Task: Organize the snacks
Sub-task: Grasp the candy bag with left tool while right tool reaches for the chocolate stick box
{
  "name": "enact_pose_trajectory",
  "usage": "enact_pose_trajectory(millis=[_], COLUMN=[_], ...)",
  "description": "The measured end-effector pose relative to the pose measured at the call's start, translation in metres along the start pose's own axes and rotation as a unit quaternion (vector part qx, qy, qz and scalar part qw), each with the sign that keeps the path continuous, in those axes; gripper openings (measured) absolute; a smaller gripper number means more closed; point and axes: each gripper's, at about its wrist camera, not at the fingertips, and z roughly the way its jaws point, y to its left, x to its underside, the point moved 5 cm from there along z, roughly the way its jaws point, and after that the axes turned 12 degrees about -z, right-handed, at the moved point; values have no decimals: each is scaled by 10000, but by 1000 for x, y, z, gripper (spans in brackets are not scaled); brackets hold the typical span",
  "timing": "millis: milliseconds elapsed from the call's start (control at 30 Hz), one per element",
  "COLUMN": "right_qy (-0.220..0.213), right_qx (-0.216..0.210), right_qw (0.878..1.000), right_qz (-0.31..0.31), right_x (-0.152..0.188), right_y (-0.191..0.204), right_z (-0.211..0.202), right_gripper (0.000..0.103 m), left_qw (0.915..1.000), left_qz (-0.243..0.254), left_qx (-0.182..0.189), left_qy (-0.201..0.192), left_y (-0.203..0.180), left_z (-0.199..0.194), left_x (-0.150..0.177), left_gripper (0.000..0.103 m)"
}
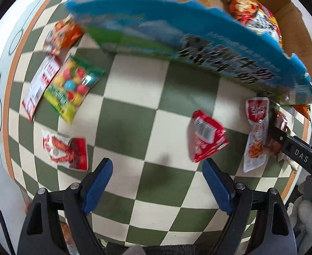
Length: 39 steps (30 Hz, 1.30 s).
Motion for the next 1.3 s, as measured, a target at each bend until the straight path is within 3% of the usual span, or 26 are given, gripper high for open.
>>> enact_pose_trajectory(millis=[100,167,200,300,367,533,667,767,900,967,1033,1100,1300], right_qy=[-21,-4,116,103,172,110,122,195,237,231,246,246,229], right_qx=[-35,-285,-464,-390,-686,-1465,-1868,-1911,-1913,-1880,-1915,-1926,-1958], right_qw=[9999,9993,9986,9990,9975,9880,9804,9796,9800,9808,9799,9796,9780], right_qz=[-165,-249,-229,-179,10,467,612,599,494,474,492,519,678], right_x=[6,11,14,16,18,28,31,29,27,24,28,30,45], right_y=[7,22,26,32,40,68,99,118,130,137,133,124,83], right_z=[-1,1,6,5,4,-20,-25,-19,-13,-11,-12,-15,-30], right_gripper=[87,66,62,61,61,66,67,67,67,67,67,67,67], left_qw=[9996,9985,9980,9971,9970,9944,9878,9806,9742,9694,9700,9755,9934], left_qz=[-282,-527,-622,-763,-705,31,757,1285,1836,2084,2088,1931,1041], left_qx=[18,56,60,48,-61,-620,-1114,-1324,-1262,-1240,-1183,-1000,-489], left_qy=[71,126,120,-57,-307,-854,-784,-664,-353,-391,-386,-322,2], left_y=[21,38,46,69,83,109,112,105,97,88,86,84,95], left_z=[2,4,3,-4,-14,-27,-7,13,35,42,44,42,37], left_x=[3,0,-3,-18,-31,-69,-94,-107,-106,-100,-96,-91,-63], left_gripper=[86,86,86,86,86,86,86,86,86,86,77,56,51])
